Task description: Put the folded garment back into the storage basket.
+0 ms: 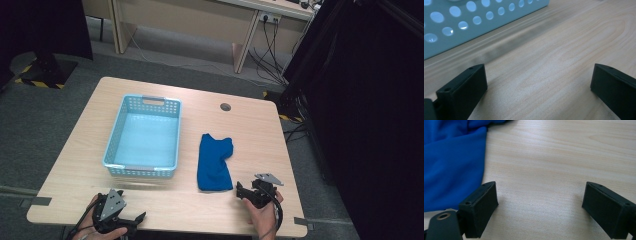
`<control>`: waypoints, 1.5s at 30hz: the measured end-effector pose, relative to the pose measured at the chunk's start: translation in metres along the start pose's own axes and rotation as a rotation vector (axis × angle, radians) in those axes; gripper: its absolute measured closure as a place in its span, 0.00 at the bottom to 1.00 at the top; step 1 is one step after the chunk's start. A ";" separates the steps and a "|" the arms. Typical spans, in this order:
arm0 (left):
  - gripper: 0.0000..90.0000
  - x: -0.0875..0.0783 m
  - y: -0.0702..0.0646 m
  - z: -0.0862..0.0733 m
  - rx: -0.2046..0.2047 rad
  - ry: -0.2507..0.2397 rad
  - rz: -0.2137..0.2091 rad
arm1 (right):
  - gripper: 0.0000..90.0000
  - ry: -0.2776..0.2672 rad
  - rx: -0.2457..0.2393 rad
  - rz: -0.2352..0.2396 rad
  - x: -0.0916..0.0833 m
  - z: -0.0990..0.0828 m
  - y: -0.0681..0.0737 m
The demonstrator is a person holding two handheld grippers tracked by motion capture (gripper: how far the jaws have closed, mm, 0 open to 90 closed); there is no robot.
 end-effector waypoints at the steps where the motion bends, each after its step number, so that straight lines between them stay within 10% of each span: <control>1: 0.00 0.000 0.000 0.000 0.000 0.000 0.000 | 0.14 -0.001 -0.001 0.000 0.000 0.000 0.000; 45: 0.00 0.000 0.000 0.000 0.002 -0.001 -0.001 | 0.12 0.016 0.018 0.064 -0.012 0.025 0.020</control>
Point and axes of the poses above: each handheld gripper's, and its own axes: x roughly forward along the jaws, z roughly out of its top, y roughly to its left, the point moved 7 cm from there along x, roughly forward along the jaws, and after that the axes turned 6 degrees about -x, right-handed, at the moved point
